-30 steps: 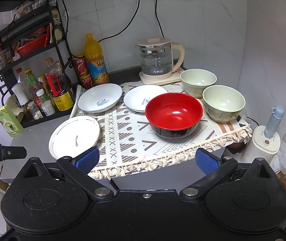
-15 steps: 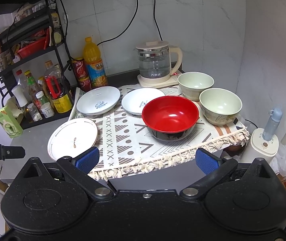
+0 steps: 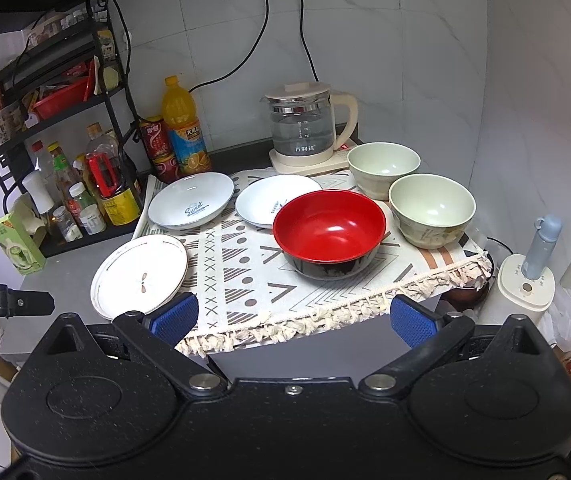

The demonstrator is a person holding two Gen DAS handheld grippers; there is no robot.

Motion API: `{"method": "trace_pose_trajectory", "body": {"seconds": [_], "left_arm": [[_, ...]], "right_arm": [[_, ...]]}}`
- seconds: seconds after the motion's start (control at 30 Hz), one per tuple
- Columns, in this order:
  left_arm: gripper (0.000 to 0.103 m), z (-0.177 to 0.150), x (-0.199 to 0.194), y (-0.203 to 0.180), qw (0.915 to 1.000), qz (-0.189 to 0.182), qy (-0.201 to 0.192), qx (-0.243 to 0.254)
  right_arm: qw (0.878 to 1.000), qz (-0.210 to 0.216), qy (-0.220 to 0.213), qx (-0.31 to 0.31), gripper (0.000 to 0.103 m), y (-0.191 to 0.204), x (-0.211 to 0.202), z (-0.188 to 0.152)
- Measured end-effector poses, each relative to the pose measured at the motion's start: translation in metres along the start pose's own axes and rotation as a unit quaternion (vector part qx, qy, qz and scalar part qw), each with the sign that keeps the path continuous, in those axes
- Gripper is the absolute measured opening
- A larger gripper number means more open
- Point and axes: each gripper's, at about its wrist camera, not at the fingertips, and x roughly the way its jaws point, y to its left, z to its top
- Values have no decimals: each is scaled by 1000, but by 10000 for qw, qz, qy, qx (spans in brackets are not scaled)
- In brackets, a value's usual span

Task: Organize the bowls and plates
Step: 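Move both grippers toward the large pale green bowl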

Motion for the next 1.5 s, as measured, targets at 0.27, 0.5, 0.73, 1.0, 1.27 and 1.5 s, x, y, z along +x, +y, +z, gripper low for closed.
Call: {"method": "trace_pose_trajectory", "body": {"seconds": [0.27, 0.5, 0.73, 1.0, 1.27, 1.5], "left_arm": [[102, 7, 13, -12, 9999, 39, 109, -13], [102, 21, 36, -30, 9997, -56, 205, 122], [102, 49, 72, -46, 9993, -206, 299, 29], [102, 90, 110, -63, 9983, -418, 392, 65], [100, 122, 159, -84, 9949, -710, 622, 361], [100, 146, 192, -104, 9908, -1042, 663, 557]], "right_arm": [[9999, 45, 26, 121, 103, -16, 6, 0], [9994, -128, 78, 303, 103, -36, 23, 8], [9989, -217, 161, 393, 103, -53, 48, 24], [9982, -314, 216, 463, 103, -64, 83, 51], [9944, -630, 439, 729, 98, -79, 122, 71], [9862, -988, 581, 1197, 89, -103, 145, 73]]}}
